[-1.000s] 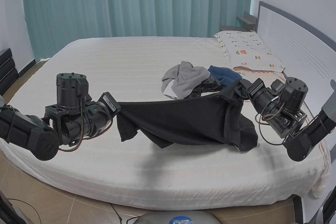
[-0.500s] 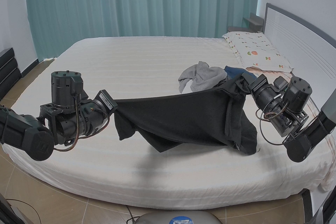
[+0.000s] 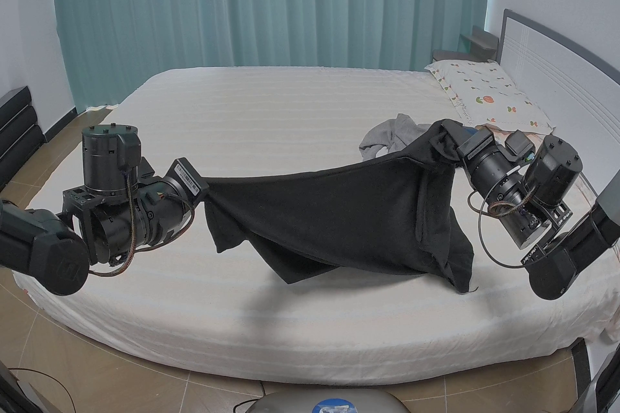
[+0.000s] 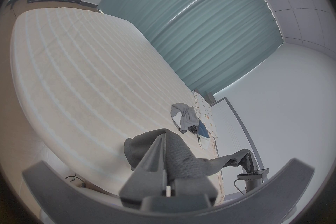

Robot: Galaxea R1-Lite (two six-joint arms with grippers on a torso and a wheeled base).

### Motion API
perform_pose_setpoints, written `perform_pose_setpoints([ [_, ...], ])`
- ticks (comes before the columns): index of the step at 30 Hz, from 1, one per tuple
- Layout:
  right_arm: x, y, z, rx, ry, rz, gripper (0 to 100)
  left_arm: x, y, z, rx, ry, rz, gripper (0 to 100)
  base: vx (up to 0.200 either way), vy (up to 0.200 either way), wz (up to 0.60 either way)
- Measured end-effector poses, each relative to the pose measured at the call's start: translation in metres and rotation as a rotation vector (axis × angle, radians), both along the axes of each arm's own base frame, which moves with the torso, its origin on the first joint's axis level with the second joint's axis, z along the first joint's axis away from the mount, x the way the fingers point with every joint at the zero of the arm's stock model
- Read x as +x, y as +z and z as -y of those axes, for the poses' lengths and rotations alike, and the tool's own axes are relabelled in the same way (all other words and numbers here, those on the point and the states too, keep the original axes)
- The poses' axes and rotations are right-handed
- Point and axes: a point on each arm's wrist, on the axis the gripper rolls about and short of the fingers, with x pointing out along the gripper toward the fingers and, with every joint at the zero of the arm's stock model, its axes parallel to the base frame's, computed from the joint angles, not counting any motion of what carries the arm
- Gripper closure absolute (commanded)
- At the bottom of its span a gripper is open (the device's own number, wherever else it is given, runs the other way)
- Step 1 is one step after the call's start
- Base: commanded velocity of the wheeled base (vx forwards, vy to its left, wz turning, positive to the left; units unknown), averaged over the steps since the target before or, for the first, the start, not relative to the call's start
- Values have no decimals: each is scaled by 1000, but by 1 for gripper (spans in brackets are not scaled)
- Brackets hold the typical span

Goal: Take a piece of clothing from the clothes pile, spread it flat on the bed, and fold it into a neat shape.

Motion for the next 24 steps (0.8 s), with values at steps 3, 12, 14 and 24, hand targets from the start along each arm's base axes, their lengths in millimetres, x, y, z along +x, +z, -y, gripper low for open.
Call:
perform_pose_setpoints([
  [3, -1, 2, -2, -3, 18, 4, 100, 0, 0, -1, 0, 3, 1, 100, 0, 200, 0],
  [12, 0, 5, -9, -5, 43, 13, 100, 1, -1, -1, 0, 4, -1, 100, 0, 200, 0],
  [14, 0, 5, -10, -5, 46, 12, 100, 1, -1, -1, 0, 3, -1, 100, 0, 200, 0],
  [24, 3, 1, -11, -12, 59, 7, 100, 1, -1, -1, 0, 4, 1, 100, 0, 140, 0],
])
